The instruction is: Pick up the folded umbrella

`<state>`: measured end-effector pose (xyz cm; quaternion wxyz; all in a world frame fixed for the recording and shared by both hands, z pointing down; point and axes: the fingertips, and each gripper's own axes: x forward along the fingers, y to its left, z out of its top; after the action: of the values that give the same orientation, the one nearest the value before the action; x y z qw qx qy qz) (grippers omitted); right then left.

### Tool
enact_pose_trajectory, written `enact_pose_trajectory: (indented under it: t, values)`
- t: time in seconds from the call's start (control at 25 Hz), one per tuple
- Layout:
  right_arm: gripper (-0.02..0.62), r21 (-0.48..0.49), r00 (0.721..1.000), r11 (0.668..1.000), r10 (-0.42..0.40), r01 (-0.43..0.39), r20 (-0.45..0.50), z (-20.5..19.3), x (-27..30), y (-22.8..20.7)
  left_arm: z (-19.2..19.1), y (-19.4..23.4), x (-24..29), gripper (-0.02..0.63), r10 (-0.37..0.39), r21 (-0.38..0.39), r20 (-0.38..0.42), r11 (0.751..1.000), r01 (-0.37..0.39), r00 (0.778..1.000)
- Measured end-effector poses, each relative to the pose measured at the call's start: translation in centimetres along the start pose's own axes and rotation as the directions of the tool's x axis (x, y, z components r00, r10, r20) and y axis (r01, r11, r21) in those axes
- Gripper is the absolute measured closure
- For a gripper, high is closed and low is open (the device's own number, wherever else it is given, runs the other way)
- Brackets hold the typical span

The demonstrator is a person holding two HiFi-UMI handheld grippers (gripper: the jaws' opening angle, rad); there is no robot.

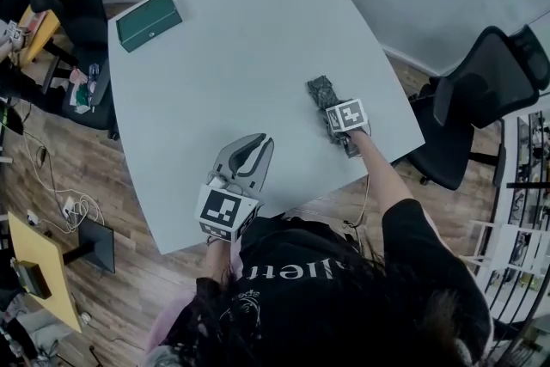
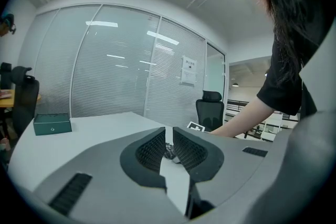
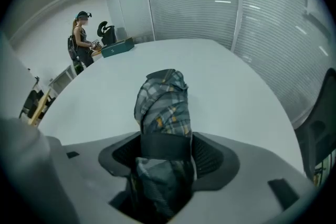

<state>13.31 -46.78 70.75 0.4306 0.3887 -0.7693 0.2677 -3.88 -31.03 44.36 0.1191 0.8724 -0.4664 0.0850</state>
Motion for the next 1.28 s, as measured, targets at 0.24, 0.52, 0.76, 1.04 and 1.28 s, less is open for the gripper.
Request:
enact_pose_trajectory:
  t: [0.24, 0.52, 0.76, 1.04, 1.28]
  values:
    - [0.308, 0.011, 0.999, 1.000, -0.016, 0.016, 0.034, 0.1, 0.2, 0.0, -0.3, 0.5, 0.0, 0.555, 0.005, -0.002, -0.008, 1.000, -0.005, 1.000]
    - [0.350, 0.035, 0.999, 0.999, -0.007, 0.006, 0.032, 0.1, -0.3, -0.1, -0.1, 0.1, -0.1, 0.555, -0.003, 0.003, -0.003, 1.000, 0.003, 1.000]
    - [0.354, 0.067, 0.996, 0.996, 0.050, -0.055, 0.070, 0.0, -2.0, 1.3, 0.1, 0.1, -0.5, 0.555, 0.006, 0.014, -0.009, 1.000, -0.006, 1.000]
    - [0.354, 0.111, 0.973, 0.984, 0.112, -0.136, 0.201, 0.6, -6.7, 3.5, 0.2, -0.9, -0.3, 0.555, -0.011, 0.027, -0.008, 1.000, 0.011, 1.000]
    - [0.354, 0.071, 0.955, 0.983, 0.144, -0.168, 0.259, 0.4, -10.9, 5.6, 0.2, -2.4, 0.0, 0.555, -0.048, 0.043, -0.014, 0.998, 0.048, 0.999]
